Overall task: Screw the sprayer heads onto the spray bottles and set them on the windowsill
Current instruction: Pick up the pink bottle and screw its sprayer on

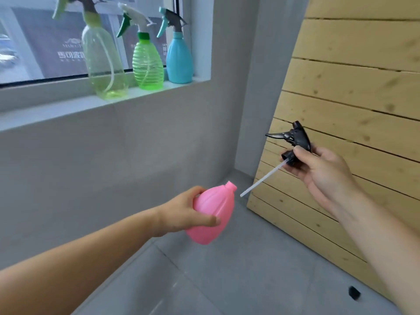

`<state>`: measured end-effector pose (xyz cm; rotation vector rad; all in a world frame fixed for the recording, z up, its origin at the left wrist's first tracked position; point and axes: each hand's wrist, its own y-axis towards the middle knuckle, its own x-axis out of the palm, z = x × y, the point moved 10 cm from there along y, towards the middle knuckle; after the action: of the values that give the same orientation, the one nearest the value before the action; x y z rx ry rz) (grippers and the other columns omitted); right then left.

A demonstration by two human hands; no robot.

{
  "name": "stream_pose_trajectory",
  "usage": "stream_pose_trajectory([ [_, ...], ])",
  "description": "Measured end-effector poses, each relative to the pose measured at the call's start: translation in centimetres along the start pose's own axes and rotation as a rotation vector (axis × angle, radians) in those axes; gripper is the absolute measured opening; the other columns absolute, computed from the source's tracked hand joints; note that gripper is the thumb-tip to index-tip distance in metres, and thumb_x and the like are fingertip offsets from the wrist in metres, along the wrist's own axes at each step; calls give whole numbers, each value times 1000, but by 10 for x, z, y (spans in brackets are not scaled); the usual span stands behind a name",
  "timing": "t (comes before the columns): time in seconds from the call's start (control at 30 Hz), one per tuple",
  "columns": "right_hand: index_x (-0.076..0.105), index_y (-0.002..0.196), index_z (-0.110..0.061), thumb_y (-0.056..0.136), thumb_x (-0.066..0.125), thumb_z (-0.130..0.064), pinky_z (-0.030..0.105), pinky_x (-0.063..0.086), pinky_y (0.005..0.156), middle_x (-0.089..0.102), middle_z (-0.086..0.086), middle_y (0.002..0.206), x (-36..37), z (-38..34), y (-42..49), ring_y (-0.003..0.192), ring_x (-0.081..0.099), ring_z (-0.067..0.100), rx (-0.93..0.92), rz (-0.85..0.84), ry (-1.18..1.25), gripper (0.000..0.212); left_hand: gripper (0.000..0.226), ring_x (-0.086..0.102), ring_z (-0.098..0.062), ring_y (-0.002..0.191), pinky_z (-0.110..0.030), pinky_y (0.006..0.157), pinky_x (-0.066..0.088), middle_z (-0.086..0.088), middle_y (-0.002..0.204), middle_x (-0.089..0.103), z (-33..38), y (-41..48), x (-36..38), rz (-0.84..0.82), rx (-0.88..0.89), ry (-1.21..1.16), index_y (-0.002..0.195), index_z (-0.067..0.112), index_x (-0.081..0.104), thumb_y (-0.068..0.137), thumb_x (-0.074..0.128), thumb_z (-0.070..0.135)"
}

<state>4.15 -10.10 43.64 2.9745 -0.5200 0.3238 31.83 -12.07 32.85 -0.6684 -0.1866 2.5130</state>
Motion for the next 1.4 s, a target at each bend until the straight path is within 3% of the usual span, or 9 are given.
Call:
stream_pose_trajectory([
  [0.2,63,102,-5,98,54,-7,37,58,89,69,18,102,-29,-25,-26,91,69,26,-113,101,11,10,75,71,-17,108,-37,88,64,3,121,68,10,-19,21,-1,-3,7,129,31,55,62,88,38],
  [0.5,63,99,-7,97,54,-5,40,57,92,70,13,101,-33,-9,-29,95,69,27,-81,113,29,9,69,70,-15,105,-29,83,63,5,119,67,16,-16,42,-37,20,81,129,31,55,70,89,27],
  [0.77,62,97,-7,97,54,-5,41,57,91,69,18,102,-36,2,-17,95,68,28,-55,123,-8,8,77,71,-16,107,-36,90,63,4,120,69,9,-7,47,-56,-17,28,128,34,55,58,86,44],
  [0.87,63,97,-7,97,54,-5,40,57,90,69,18,103,-34,4,-14,95,68,27,-49,116,-9,9,77,72,-15,107,-33,86,63,5,120,70,11,-5,47,-56,-19,-35,126,34,56,57,86,47],
  [1.1,58,110,2,96,54,-1,44,57,90,73,16,103,14,50,-29,96,69,29,125,-134,-62,15,71,73,-8,101,-19,72,57,6,119,71,27,-8,55,-84,27,-140,132,32,57,67,84,41],
  [1.23,55,114,2,99,50,-4,30,58,73,71,20,113,33,62,-36,93,68,25,156,-251,-118,17,66,74,-7,100,-19,73,57,5,120,72,31,-12,57,-103,51,-170,132,34,58,71,83,40],
  [1.4,52,120,3,88,62,1,31,55,79,70,12,106,45,58,-40,91,68,20,134,-444,-123,34,68,73,-9,105,-26,81,61,8,119,74,36,-17,53,-111,103,-216,129,38,61,66,84,46],
])
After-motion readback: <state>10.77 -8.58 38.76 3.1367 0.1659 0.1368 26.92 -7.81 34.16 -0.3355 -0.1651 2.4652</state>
